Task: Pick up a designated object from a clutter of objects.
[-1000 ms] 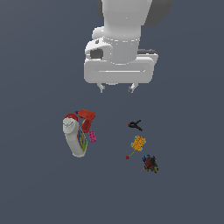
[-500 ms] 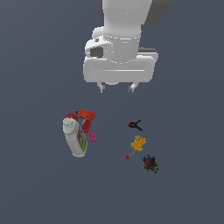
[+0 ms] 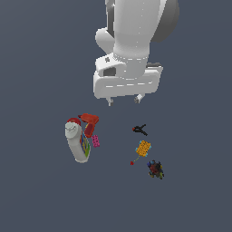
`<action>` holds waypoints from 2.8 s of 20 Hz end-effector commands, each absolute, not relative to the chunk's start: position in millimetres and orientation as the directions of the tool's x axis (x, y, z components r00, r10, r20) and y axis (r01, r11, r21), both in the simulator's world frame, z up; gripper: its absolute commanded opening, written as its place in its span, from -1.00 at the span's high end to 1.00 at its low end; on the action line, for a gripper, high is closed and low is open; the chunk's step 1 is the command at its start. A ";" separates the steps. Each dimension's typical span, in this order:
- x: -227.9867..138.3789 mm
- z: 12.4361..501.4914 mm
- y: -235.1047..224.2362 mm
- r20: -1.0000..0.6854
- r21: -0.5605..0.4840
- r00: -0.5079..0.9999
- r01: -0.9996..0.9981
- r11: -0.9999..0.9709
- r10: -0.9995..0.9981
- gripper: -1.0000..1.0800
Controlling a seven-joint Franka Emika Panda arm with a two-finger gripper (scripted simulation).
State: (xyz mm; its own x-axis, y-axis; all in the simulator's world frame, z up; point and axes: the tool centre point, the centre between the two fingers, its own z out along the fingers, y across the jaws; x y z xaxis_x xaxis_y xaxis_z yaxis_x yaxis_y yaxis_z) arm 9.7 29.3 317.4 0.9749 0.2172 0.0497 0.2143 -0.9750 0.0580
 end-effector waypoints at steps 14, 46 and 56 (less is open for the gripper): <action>1.7 213.1 69.9 -0.002 0.067 0.757 0.652 -0.755 0.653 -0.92; -66.8 64.2 140.3 0.000 0.000 0.045 0.999 -0.045 0.999 -0.92; -67.6 50.3 140.3 -0.001 0.000 0.045 0.999 -0.045 0.999 -0.92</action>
State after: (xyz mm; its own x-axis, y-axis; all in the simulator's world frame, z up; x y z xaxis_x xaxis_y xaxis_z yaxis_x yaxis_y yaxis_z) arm -67.0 140.3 55.2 0.0460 0.9989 -0.0005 0.9989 -0.0460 0.0005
